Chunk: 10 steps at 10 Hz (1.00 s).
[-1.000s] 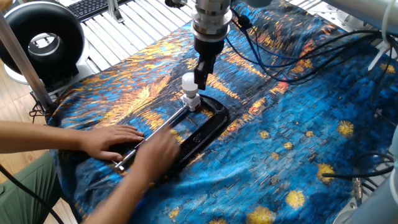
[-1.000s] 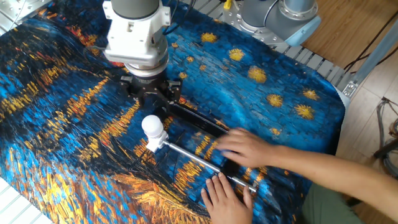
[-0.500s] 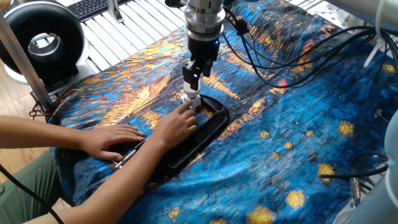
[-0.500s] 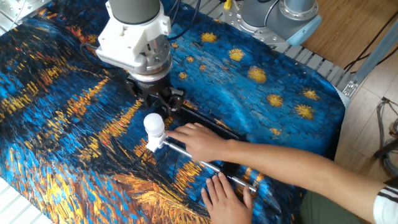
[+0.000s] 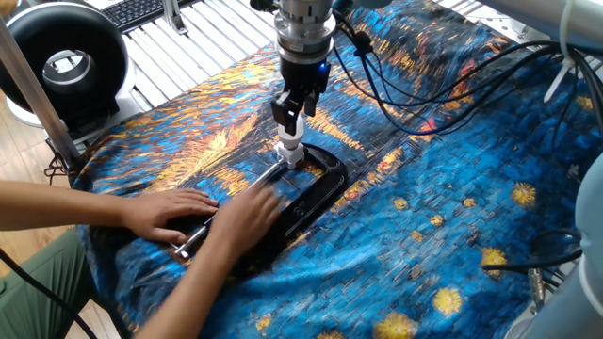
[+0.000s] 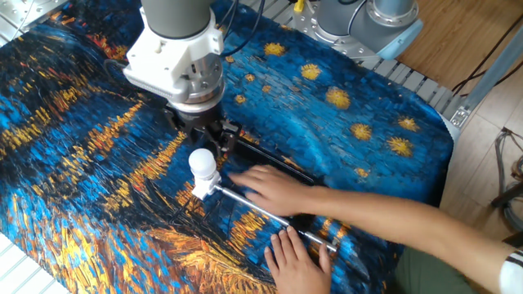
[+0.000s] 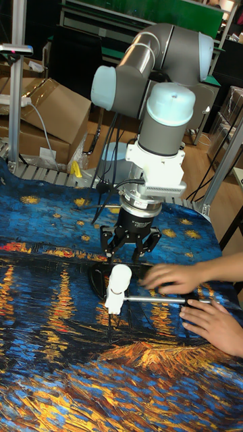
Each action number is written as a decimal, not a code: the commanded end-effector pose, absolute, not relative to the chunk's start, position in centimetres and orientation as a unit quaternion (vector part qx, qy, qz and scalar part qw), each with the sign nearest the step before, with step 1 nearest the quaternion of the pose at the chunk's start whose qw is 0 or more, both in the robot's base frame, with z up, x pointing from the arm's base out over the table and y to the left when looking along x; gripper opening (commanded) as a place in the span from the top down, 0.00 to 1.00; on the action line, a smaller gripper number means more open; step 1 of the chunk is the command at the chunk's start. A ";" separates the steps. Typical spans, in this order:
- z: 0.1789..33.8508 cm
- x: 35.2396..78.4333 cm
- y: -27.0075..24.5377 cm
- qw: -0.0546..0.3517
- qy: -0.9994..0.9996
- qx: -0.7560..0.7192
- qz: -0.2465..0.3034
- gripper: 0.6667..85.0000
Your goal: Take out the light bulb by rotating it
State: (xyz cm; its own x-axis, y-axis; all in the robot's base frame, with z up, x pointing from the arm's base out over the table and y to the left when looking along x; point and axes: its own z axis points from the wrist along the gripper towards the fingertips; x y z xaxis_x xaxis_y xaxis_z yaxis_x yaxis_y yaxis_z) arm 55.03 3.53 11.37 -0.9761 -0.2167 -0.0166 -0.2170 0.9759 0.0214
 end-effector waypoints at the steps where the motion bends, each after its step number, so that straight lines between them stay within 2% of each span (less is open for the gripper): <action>1: 11.1 55.6 3.8 0.012 0.994 -0.104 0.016 0.34; 10: 10.2 55.5 4.1 0.002 0.995 -0.095 0.021 0.38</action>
State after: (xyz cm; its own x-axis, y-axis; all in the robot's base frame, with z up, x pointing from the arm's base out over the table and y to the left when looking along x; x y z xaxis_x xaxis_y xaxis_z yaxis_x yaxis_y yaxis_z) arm 55.64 3.74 10.34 -0.9784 -0.2063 -0.0129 -0.2065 0.9782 0.0216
